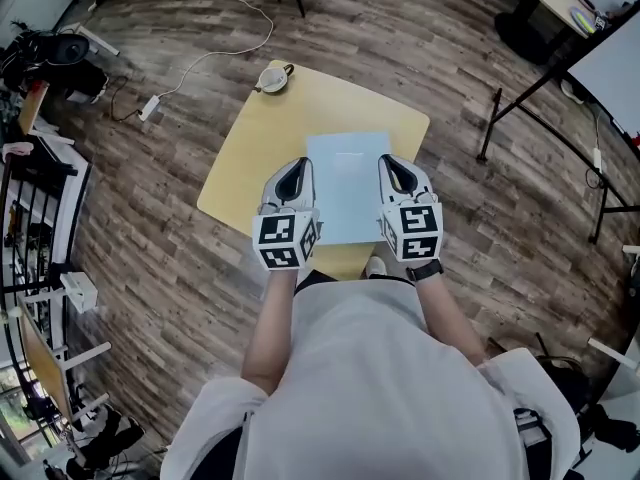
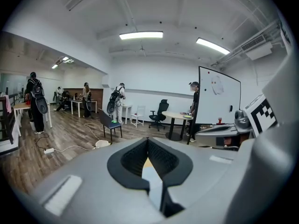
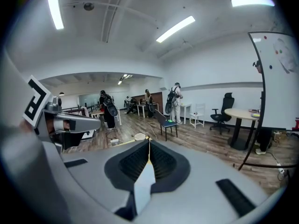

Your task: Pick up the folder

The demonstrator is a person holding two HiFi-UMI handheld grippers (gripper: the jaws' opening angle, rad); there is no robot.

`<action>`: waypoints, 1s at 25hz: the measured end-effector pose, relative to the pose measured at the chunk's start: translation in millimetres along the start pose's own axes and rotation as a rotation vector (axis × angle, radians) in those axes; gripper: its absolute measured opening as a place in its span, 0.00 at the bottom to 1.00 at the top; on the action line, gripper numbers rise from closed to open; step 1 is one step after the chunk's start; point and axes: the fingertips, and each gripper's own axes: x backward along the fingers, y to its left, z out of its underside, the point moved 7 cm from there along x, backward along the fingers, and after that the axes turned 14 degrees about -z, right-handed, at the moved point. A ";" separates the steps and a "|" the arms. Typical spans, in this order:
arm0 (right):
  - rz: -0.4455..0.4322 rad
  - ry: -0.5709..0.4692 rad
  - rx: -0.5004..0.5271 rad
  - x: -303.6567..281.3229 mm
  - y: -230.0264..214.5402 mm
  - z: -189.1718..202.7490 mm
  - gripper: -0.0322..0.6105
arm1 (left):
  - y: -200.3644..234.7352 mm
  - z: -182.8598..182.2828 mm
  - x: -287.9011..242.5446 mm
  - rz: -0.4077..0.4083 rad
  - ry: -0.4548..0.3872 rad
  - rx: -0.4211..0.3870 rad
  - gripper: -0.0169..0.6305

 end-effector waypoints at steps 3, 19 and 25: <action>0.009 0.042 -0.022 -9.9 -3.3 11.4 0.06 | 4.9 11.7 -12.5 0.019 0.037 0.005 0.04; 0.072 0.280 -0.157 -50.5 -42.4 94.6 0.07 | 21.6 86.9 -70.1 0.105 0.299 0.105 0.06; 0.086 0.334 -0.217 -60.1 -61.5 120.5 0.07 | 31.8 117.6 -87.4 0.093 0.397 0.142 0.11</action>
